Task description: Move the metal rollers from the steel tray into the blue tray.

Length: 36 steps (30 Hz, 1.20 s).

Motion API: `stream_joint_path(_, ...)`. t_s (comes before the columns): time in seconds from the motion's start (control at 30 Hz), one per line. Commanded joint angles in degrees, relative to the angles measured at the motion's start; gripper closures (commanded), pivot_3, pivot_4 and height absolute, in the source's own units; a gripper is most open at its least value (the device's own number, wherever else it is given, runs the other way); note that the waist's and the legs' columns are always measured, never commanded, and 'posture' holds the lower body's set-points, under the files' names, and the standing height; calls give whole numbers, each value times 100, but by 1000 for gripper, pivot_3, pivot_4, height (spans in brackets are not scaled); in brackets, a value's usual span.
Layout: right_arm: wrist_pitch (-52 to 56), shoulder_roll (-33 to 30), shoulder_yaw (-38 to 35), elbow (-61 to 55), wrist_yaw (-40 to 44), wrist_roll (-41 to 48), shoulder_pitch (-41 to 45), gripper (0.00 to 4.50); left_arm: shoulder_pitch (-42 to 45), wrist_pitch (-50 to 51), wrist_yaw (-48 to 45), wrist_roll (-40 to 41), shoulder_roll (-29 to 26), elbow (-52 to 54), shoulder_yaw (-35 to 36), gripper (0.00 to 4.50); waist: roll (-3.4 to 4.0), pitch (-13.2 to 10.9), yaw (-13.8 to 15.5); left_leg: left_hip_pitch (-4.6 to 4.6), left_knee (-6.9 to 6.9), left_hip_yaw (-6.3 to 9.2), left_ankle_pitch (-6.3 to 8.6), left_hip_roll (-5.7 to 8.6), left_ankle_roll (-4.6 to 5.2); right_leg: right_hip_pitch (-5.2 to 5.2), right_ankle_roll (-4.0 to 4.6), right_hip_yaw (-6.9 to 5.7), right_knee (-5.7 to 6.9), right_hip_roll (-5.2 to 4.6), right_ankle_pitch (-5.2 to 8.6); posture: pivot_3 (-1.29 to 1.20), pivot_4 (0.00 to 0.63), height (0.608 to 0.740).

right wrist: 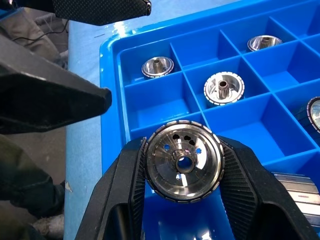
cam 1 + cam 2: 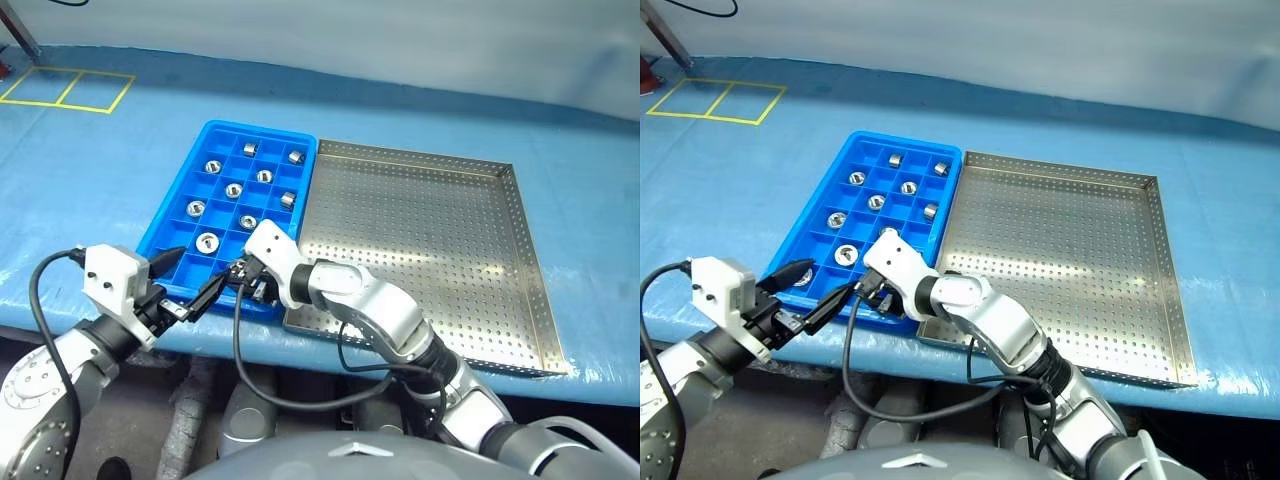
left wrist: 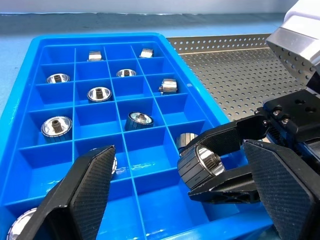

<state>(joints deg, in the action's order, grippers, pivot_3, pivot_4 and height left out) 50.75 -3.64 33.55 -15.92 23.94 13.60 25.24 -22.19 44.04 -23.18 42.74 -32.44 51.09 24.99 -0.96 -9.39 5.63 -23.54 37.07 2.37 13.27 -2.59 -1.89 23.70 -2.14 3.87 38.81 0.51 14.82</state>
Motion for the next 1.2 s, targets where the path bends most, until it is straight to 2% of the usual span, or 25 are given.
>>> stream_joint_path(0.03, 96, -99, -190, -258, 39, 39, -45, 2782, -118, -83, -104, -75, -189, 102, -53, 0, 0, 0, -4, 0, 0, 0, 0, 0, 0, 0, 1, 0, 0, 0, 0, 325, 150, 740)
stream_joint_path(0.4, -63, -1, -67, -184, 145, 11, 99, 2782, -534, -84, -248, -238, -335, -47, -70, 0, 1, -1, -21, -2, -4, -4, 1, -2, 0, 5, 3, 1, -2, 0, 3, 324, 150, 740)
stream_joint_path(0.8, -532, 425, 60, 494, 220, -154, 485, 2782, -739, -227, -158, -112, -148, 34, 258, 0, 2, -1, -4, -1, -9, -3, 1, -4, -1, 7, 6, -2, -2, 0, 5, 361, 150, 740)
stream_joint_path(1.2, -682, 395, 332, 1183, 464, -442, 273, 2782, -720, -244, -109, -137, -104, 52, 149, 0, 2, -1, 11, -1, -12, -3, 2, -3, -2, 6, 6, -2, -6, -1, 6, 363, 150, 740)
